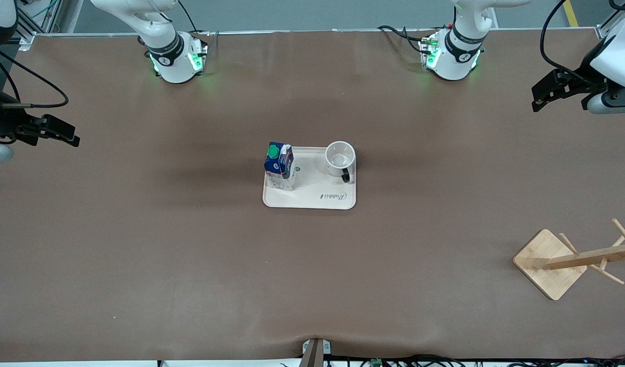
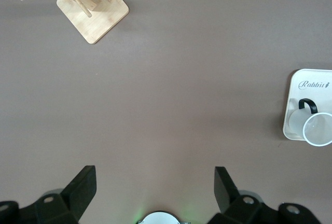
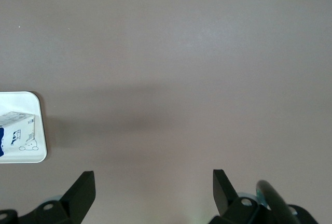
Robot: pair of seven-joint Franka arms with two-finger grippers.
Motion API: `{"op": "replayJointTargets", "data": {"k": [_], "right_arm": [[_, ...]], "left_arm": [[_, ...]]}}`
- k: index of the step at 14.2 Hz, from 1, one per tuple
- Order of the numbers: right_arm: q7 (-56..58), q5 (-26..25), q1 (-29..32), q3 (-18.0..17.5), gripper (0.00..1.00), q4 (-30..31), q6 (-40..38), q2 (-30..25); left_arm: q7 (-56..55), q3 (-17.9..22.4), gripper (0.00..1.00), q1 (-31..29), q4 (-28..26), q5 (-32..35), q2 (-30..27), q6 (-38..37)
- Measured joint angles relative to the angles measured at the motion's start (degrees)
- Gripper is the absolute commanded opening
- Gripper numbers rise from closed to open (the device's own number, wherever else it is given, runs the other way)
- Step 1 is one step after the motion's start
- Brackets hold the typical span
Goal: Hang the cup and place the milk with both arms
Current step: 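Move the left gripper toward the white mug on the tray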
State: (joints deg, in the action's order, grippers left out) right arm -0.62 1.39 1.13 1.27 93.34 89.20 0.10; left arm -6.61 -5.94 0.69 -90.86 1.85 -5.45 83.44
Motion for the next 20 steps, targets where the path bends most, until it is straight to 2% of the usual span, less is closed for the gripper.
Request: {"op": "replayJointTargets", "data": {"k": [6,11,20], "right_arm": [[0.0,0.0,0.0,0.0,1.00,0.0,0.0,0.0],[0.0,0.0,0.0,0.1,1.00,0.0,0.0,0.0],[0.0,0.0,0.0,0.1,1.00,0.0,0.0,0.0]], "left_arm": [[0.0,0.0,1.00,0.0,0.5,0.0,0.4,0.4],[-0.3,0.1,1.00,-0.9,3.8,0.0,4.2,0.6],[-6.6,-0.8,1.00,2.8,-0.5,0.0,6.9,3.0]]}}
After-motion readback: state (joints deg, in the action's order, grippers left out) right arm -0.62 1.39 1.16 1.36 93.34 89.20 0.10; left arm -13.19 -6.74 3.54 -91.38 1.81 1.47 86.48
